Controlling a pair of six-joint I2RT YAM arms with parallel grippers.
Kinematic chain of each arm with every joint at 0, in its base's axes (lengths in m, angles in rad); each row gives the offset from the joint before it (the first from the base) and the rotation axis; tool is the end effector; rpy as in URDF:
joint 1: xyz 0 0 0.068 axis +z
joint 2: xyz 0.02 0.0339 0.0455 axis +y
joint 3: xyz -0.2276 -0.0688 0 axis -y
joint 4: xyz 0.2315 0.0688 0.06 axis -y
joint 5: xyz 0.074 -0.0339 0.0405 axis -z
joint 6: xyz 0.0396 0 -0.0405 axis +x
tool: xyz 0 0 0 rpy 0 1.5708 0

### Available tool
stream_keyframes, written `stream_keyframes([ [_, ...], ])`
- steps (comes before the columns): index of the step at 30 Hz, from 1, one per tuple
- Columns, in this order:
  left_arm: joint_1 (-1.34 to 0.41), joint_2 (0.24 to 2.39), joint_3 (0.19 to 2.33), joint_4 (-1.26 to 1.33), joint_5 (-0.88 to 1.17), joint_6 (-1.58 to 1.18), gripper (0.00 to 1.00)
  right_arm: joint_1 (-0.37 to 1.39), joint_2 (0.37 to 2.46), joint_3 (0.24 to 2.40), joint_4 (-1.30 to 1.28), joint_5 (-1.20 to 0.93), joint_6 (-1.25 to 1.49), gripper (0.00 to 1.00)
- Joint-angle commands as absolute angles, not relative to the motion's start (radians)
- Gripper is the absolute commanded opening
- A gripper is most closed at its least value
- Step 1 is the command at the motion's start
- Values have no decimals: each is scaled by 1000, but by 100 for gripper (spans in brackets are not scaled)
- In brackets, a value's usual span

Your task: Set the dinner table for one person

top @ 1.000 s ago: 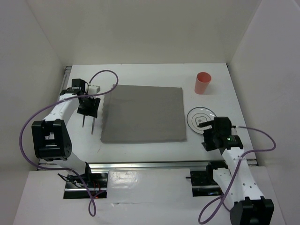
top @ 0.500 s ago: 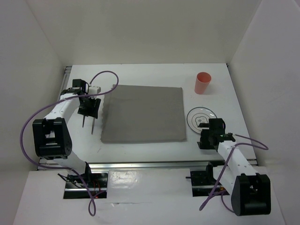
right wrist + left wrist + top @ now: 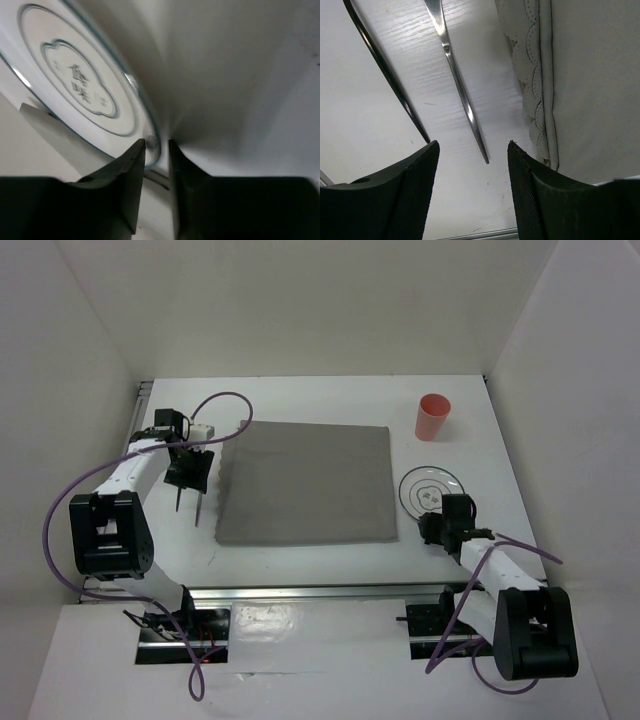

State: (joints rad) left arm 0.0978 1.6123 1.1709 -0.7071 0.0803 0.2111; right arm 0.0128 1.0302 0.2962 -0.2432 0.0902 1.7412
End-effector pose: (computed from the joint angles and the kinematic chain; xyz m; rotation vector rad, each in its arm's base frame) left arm 0.3097 0.0272 0.1928 0.1769 2.7066 -0.0182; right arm 0.1784 -0.0013 0.1041 2.0332 1.6877 0.5450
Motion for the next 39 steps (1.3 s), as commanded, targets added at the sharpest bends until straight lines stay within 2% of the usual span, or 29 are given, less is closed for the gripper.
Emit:
stream_keyframes([
  [1, 106, 1577, 1198, -715, 77, 232, 64, 12, 1025, 215, -262, 158, 1796, 22],
  [7, 106, 1586, 1198, -726, 77, 232, 64, 12, 976, 192, -288, 221, 1809, 1],
  [11, 106, 1586, 1198, -726, 67, 232, 64, 12, 901, 236, -375, 268, 1783, 0],
  [14, 106, 1595, 1198, -735, 67, 232, 64, 12, 838, 323, -437, 331, 1665, 0],
  [19, 106, 1605, 1207, -735, 58, 232, 64, 12, 789, 576, -541, 439, 1370, 0],
  [23, 106, 1605, 1226, -726, 58, 222, 64, 12, 729, 695, -473, 439, 1105, 0],
  [26, 106, 1614, 1235, -726, 49, 222, 64, 12, 707, 744, -318, 367, 880, 0],
  [30, 106, 1623, 1235, -726, 40, 222, 64, 12, 777, 843, -148, 134, 657, 0],
  [34, 115, 1623, 1253, -726, 29, 213, 64, 27, 1056, 978, -49, -394, 580, 0],
  [39, 115, 1623, 1266, -736, 40, 204, 64, 299, 1362, 1130, -98, -553, 445, 0],
])
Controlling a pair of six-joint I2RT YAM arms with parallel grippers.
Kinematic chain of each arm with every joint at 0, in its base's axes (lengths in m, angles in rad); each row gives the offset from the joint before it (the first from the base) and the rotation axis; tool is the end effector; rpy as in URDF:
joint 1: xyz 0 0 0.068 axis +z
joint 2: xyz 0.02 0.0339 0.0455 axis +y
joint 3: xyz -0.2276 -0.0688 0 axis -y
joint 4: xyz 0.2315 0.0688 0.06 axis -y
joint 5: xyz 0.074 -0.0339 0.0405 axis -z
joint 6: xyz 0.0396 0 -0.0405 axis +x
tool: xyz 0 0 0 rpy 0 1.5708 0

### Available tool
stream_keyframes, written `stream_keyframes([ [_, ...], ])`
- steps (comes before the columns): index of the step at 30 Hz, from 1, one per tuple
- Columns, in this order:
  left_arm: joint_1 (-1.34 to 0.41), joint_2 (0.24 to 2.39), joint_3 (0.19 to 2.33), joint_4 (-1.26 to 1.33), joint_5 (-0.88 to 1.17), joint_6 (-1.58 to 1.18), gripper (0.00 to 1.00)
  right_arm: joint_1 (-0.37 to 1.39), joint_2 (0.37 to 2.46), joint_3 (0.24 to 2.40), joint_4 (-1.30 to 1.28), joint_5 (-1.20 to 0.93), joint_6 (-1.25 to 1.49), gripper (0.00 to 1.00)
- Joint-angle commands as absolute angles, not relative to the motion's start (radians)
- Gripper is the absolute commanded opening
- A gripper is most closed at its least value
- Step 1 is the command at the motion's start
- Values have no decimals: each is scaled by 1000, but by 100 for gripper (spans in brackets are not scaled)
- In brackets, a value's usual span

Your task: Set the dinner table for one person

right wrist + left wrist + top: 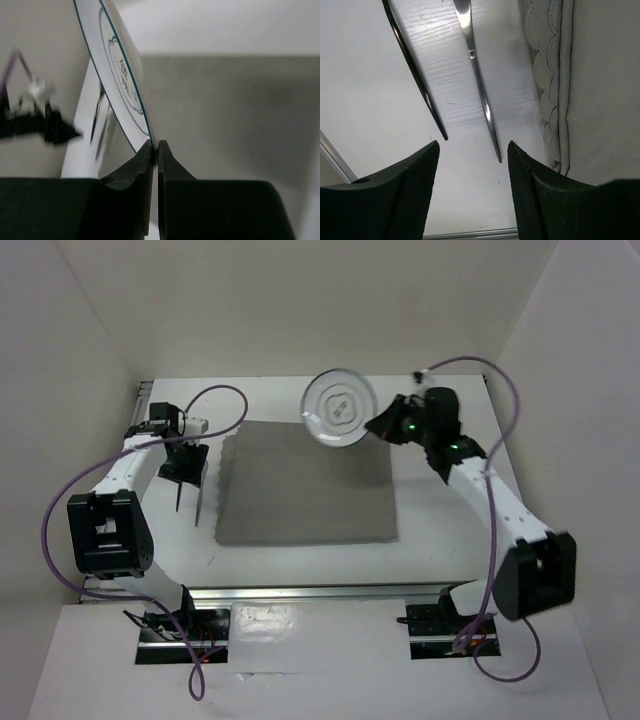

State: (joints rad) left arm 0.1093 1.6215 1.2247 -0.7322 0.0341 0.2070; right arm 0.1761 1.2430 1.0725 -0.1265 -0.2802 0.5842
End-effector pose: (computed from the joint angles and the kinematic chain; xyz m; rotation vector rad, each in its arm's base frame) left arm 0.3151 0.0332 0.2040 0.1421 2.6959 0.0500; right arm 0.2858 0.0620 0.3160 0.1930 1.9216 0.7788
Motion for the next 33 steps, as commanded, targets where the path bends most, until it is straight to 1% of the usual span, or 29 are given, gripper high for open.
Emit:
stream_keyframes([
  [1, 124, 1611, 1266, -736, 40, 204, 64, 317, 1462, 1141, -98, -610, 445, 0],
  [2, 124, 1600, 1252, -736, 29, 204, 64, 330, 1507, 1141, -98, -697, 445, 0],
  [6, 146, 1589, 1218, -727, 20, 222, 64, 339, 1687, 1135, -37, -830, 587, 0],
  [9, 173, 1580, 1209, -727, 20, 232, 64, 339, 1808, 1163, -87, -859, 588, 0],
  [12, 195, 1580, 1209, -718, 20, 232, 64, 339, 1886, 1186, -68, -900, 588, 0],
  [19, 195, 1601, 1209, -738, 61, 250, 64, 319, 2014, 1198, -124, -891, 598, 0],
  [20, 195, 1611, 1209, -747, 74, 250, 64, 319, 2026, 1210, -139, -878, 598, 5],
  [21, 195, 1627, 1209, -747, 74, 250, 64, 319, 2040, 1210, -153, -877, 585, 13],
  [22, 195, 1637, 1209, -747, 74, 250, 64, 319, 2061, 1224, -185, -867, 574, 25],
  [24, 195, 1646, 1219, -747, 64, 250, 64, 319, 2062, 1233, -207, -847, 574, 35],
  [25, 195, 1660, 1220, -747, 64, 250, 64, 319, 2050, 1233, -222, -810, 574, 45],
  [26, 195, 1670, 1233, -747, 64, 250, 64, 319, 2040, 1233, -222, -790, 574, 49],
  [28, 195, 1671, 1247, -747, 55, 250, 64, 319, 2007, 1242, -254, -763, 560, 52],
  [29, 195, 1684, 1265, -747, 55, 250, 64, 319, 1997, 1252, -270, -735, 537, 55],
  [30, 195, 1698, 1278, -747, 69, 250, 64, 319, 1997, 1276, -288, -724, 526, 57],
  [33, 180, 1738, 1325, -775, 100, 250, 64, 328, 1950, 1327, -365, -640, 496, 57],
])
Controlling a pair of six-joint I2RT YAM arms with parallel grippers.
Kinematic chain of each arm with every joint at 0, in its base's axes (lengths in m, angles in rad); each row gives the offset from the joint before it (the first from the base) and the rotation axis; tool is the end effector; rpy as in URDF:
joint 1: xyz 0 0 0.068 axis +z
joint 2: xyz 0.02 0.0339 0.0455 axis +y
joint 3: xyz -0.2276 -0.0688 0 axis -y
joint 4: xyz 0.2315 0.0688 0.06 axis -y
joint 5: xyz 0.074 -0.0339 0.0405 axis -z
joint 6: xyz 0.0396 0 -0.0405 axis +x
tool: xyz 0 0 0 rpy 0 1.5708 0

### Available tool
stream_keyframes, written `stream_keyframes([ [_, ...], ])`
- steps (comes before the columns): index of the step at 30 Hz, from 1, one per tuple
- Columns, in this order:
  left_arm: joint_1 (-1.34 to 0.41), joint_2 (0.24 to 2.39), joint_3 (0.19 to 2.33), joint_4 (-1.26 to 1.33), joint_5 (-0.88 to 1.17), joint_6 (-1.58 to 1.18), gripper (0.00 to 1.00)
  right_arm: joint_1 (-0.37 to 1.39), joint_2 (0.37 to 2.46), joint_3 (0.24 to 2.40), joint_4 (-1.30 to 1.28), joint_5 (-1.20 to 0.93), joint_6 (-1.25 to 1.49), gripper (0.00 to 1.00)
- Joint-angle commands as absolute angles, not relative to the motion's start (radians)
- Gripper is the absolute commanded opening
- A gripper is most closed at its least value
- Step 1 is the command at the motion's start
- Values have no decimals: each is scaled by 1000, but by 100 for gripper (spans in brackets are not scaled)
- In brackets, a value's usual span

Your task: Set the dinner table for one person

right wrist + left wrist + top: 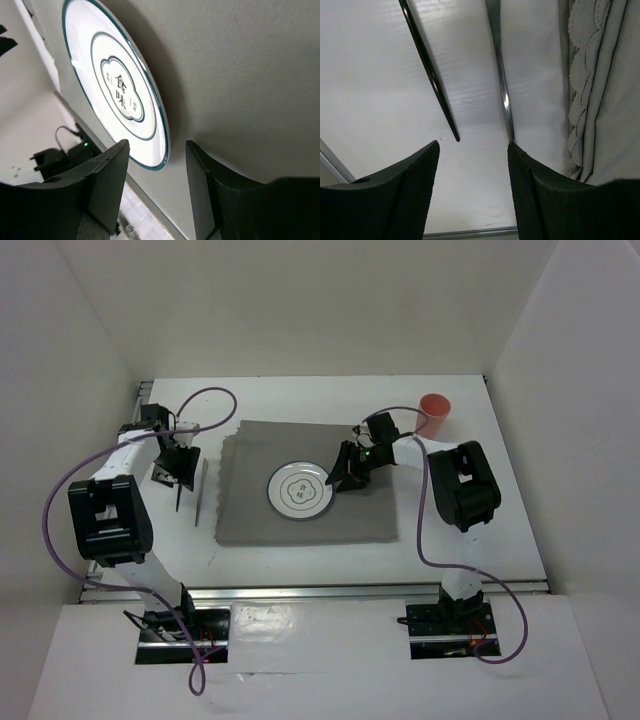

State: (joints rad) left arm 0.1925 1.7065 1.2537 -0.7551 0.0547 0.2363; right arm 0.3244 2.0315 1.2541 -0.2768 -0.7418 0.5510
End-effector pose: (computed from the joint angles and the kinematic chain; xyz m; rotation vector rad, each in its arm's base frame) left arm 0.3199 0.0602 0.1855 0.0747 2.7744 0.0341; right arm 0.3509 0.1462 0.1080 0.0298 2.7301 1.2608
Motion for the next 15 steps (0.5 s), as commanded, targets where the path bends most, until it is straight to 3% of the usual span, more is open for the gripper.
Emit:
stream_keyframes([
  [1, 169, 1747, 1325, -775, 100, 250, 63, 328, 1938, 1327, -377, -617, 495, 57],
  [6, 147, 1814, 1360, -703, -67, 197, 63, 339, 1823, 1341, -422, -496, 486, 58],
  [11, 201, 1900, 1434, -644, -98, 173, 51, 339, 1753, 1301, -431, -485, 486, 58],
  [15, 201, 2009, 1522, -706, -77, 199, 53, 339, 1733, 1289, -422, -485, 495, 58],
])
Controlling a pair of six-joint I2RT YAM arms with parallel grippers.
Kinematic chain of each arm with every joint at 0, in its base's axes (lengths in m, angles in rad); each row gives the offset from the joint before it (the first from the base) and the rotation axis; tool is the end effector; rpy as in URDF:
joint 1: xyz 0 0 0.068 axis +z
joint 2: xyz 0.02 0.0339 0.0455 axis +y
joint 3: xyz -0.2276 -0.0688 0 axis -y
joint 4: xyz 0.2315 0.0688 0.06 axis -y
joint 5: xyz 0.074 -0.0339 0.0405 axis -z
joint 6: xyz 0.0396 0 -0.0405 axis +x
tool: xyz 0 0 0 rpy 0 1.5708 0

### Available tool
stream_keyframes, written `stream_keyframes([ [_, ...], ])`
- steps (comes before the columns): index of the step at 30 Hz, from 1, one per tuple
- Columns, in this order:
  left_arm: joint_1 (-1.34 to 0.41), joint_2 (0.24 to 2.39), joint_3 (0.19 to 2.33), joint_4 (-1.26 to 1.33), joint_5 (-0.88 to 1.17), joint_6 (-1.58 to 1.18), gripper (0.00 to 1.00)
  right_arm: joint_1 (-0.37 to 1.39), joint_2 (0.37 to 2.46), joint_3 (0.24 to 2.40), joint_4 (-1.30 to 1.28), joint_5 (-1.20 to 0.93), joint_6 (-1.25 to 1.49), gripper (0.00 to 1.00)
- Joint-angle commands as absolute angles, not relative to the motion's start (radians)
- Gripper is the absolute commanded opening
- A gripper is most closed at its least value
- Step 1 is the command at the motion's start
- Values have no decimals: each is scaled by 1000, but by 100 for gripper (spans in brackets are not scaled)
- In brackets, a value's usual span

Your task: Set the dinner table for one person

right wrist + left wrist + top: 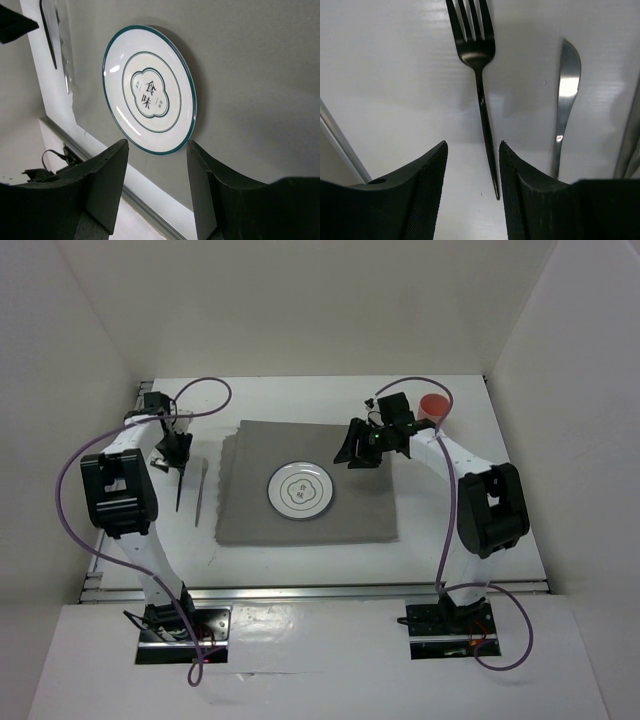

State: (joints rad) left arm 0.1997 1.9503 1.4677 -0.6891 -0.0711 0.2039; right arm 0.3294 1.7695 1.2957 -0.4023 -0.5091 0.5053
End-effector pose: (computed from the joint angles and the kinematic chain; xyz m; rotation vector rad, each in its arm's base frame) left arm 0.3732 0.0784 0.1660 -0.0140 2.7573 0.2078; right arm 0.3418 0.1372 0.2010 -0.0152 2.5478 0.9756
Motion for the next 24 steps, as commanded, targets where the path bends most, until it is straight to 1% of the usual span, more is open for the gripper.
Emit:
stream_keyframes([
  [1, 201, 2025, 1534, -719, -49, 209, 53, 348, 1733, 1289, -422, -485, 495, 58],
  [5, 201, 2062, 1528, -749, 34, 233, 55, 348, 1714, 1279, -422, -473, 505, 58],
  [9, 201, 2074, 1513, -738, 34, 233, 55, 348, 1684, 1269, -422, -453, 505, 58],
  [11, 201, 2112, 1513, -738, 3, 221, 48, 348, 1684, 1269, -431, -443, 505, 58],
  [13, 201, 2132, 1525, -748, -6, 212, 37, 348, 1675, 1269, -440, -430, 505, 58],
  [14, 212, 2147, 1525, -749, -6, 212, 20, 348, 1663, 1269, -440, -430, 505, 58],
  [15, 212, 2148, 1525, -749, -17, 203, 7, 348, 1651, 1269, -440, -420, 505, 58],
  [16, 212, 2158, 1525, -758, -17, 202, 0, 348, 1651, 1269, -440, -411, 505, 58],
  [20, 242, 2168, 1534, -769, 21, 193, 0, 348, 1629, 1269, -440, -400, 505, 58],
  [24, 272, 2086, 1534, -769, 93, 140, 0, 348, 1608, 1247, -440, -391, 505, 58],
])
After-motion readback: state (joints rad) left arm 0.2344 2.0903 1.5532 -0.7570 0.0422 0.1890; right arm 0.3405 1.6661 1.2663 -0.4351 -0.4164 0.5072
